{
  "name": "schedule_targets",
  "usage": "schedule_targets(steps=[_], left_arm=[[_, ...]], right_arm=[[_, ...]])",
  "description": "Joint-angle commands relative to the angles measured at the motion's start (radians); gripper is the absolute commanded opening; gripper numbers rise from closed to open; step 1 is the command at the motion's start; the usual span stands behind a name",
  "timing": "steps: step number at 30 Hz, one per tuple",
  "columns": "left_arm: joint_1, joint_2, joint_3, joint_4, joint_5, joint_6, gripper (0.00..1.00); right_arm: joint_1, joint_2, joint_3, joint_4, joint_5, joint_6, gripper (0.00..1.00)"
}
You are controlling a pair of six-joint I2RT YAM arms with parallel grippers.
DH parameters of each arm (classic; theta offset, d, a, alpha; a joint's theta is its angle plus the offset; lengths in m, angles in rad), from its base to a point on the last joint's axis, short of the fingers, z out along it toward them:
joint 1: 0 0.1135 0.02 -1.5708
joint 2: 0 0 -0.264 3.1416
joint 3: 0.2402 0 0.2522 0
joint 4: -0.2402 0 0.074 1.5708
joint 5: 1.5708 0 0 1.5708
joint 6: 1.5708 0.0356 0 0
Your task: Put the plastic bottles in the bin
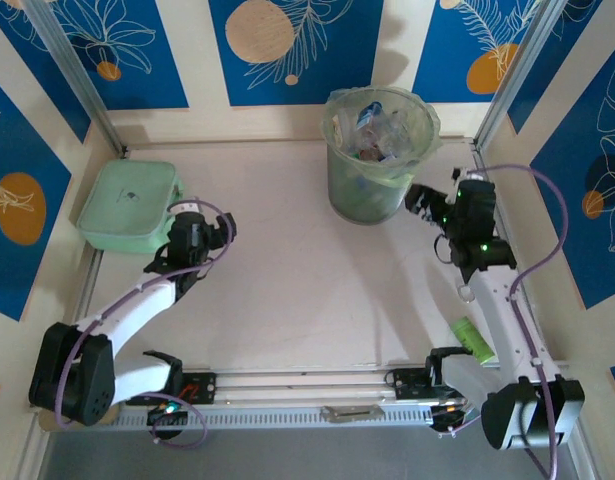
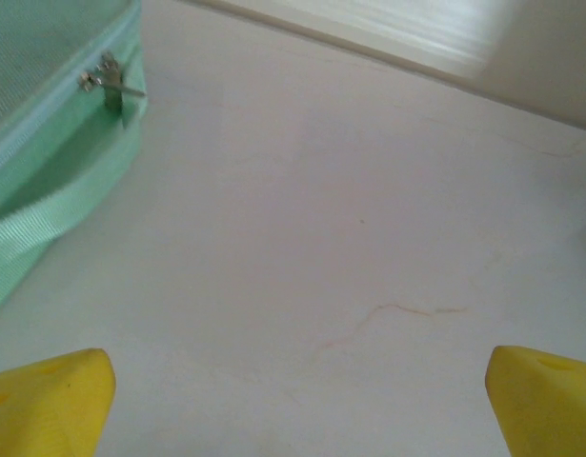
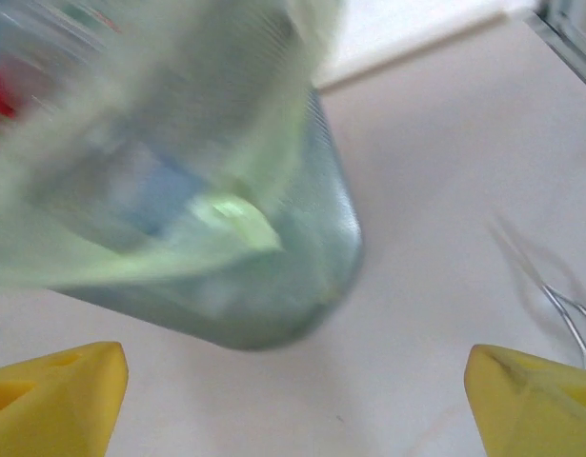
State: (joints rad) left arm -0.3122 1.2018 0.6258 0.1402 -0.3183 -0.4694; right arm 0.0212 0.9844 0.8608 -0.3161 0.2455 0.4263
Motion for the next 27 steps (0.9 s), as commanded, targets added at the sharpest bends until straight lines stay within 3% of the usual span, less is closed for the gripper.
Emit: schedule_targets(steps=[1, 8, 13, 20, 27], left_arm=[[0.014, 0.028, 0.065, 0.022, -0.069, 0.109, 0.99], [0.018, 0.090, 0.036, 0.129, -0.167, 0.226, 0.99], [0.020, 0.141, -0.045, 0.286, -0.321, 0.279, 0.99], [0.024, 0.222, -0.029, 0.396, -0.356, 0.475, 0.99], [0.025, 0.266, 0.007, 0.411, -0.322, 0.556, 0.99]], right_arm=[[-0.016, -0.049, -0.113, 0.092, 0.087, -0.003, 0.92], [-0.020, -0.014, -0.324, 0.290, 0.150, -0.033, 0.92], [-0.013, 0.093, -0.436, 0.560, 0.139, -0.087, 0.92], [0.024, 0.352, -0.413, 0.833, 0.110, -0.239, 0.94], [0.087, 0.526, -0.372, 1.017, 0.138, -0.348, 0.95]])
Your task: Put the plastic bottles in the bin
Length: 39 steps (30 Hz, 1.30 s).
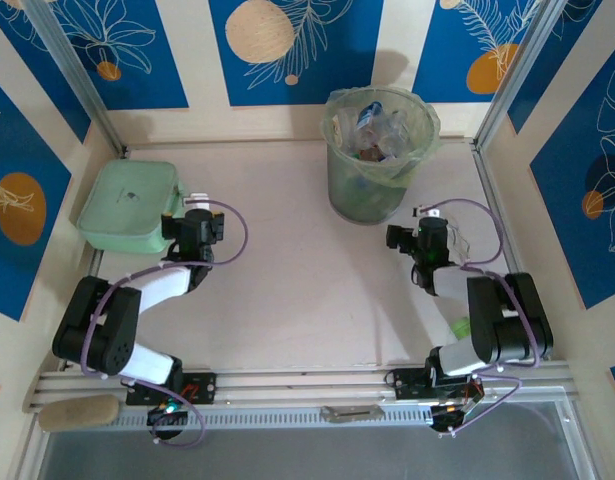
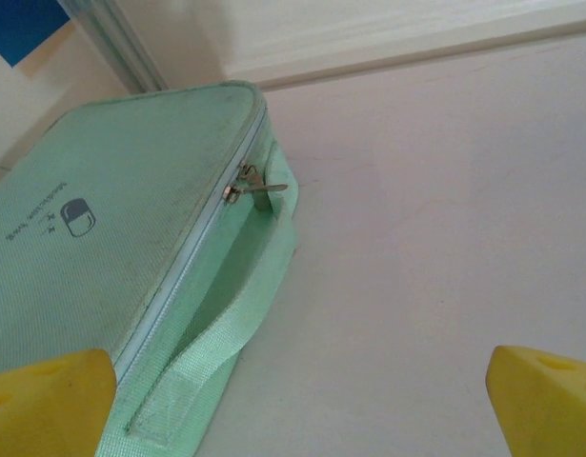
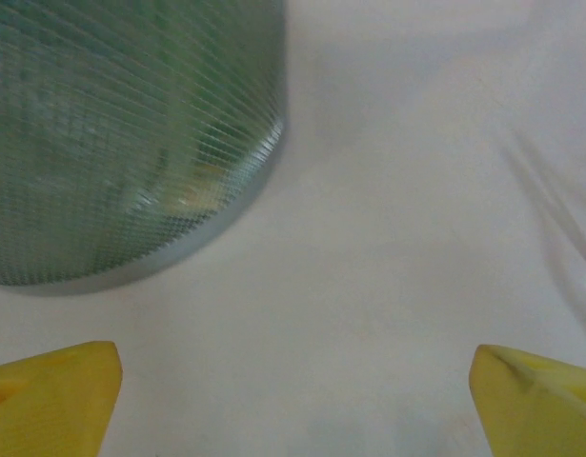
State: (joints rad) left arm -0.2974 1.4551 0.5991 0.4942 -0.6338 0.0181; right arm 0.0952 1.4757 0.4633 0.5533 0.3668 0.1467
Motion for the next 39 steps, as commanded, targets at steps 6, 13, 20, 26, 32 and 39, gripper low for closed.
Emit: schedule_targets(steps=[6, 13, 20, 26, 32, 39], left_arm=[[0.012, 0.016, 0.072, -0.187, -0.010, 0.055, 0.99], [0.015, 0.090, -0.127, 0.323, 0.073, 0.159, 0.99], [0.126, 0.057, -0.215, 0.404, 0.317, 0.065, 0.99], [0.181, 0.105, -0.259, 0.508, 0.417, 0.025, 0.99], [0.181, 0.113, -0.256, 0.516, 0.407, 0.026, 0.99], [0.181, 0.116, -0.245, 0.498, 0.384, 0.021, 0.99]], right_arm=[[-0.049, 0.014, -0.006, 0.158, -0.106, -0.031, 0.91], [-0.060, 0.044, -0.064, 0.283, -0.085, -0.007, 0.99], [-0.059, 0.050, -0.066, 0.295, -0.080, -0.010, 0.99], [-0.058, 0.048, -0.066, 0.291, -0.080, -0.010, 0.99], [-0.057, 0.048, -0.068, 0.295, -0.079, -0.011, 0.99], [-0.057, 0.048, -0.068, 0.294, -0.079, -0.012, 0.99]])
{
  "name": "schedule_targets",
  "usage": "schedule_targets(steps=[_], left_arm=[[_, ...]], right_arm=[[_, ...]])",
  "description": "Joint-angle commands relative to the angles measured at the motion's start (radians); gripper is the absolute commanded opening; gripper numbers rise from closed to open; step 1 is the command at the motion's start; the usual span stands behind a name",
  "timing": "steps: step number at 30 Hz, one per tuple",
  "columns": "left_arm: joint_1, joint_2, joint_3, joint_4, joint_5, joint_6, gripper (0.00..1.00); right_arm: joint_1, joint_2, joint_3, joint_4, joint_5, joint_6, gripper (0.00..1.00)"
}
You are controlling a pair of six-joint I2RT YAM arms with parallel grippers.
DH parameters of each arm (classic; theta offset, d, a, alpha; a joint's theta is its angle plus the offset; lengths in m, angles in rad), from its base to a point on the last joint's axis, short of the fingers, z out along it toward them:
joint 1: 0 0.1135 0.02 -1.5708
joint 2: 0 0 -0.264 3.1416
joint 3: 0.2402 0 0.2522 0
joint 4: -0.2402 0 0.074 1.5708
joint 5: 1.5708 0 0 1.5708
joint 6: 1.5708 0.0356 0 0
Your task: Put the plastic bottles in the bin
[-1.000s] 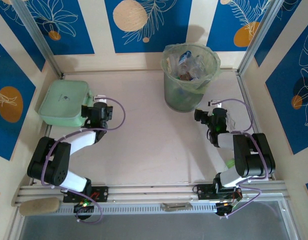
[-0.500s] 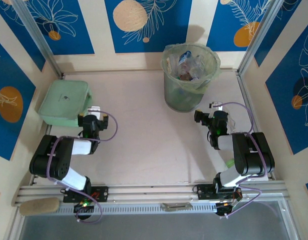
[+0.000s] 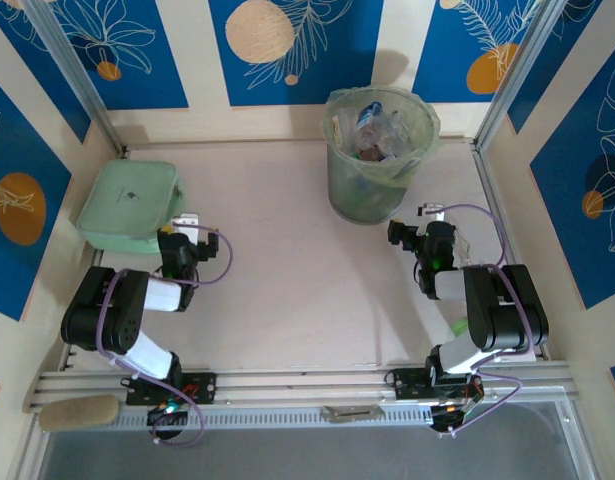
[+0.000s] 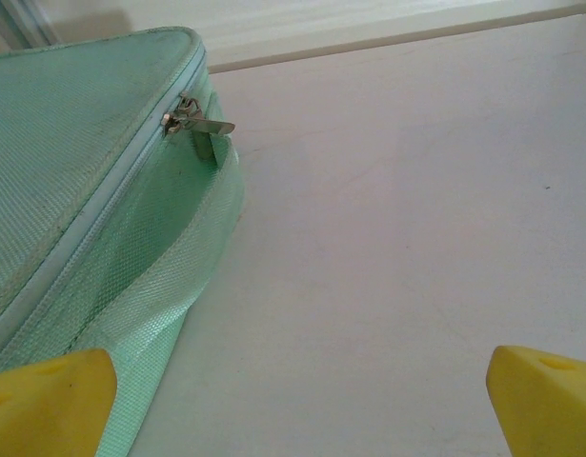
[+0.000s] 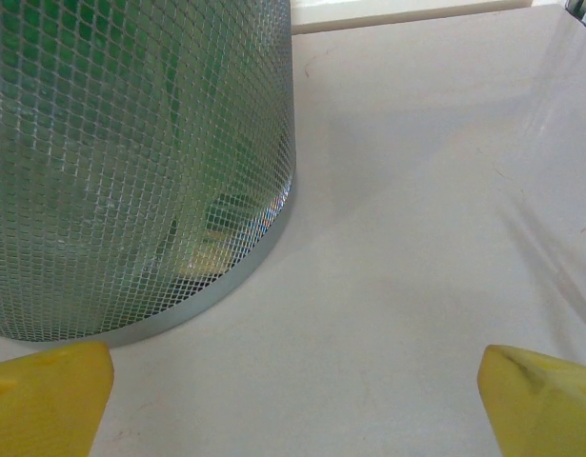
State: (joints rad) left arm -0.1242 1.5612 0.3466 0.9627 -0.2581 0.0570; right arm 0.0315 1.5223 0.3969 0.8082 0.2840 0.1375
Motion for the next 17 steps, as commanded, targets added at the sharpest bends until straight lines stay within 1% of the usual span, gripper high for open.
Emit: schedule_targets(steps=[1, 17], left_arm=[[0.008, 0.010, 0.008, 0.030, 0.008, -0.017, 0.99], [0.008, 0.010, 0.011, 0.025, 0.010, -0.020, 0.99]], right_arm=[[0.007, 0.001, -0.001, 0.040, 0.003, -0.002, 0.99], [0.007, 0.001, -0.002, 0.038, 0.004, -0.002, 0.99]])
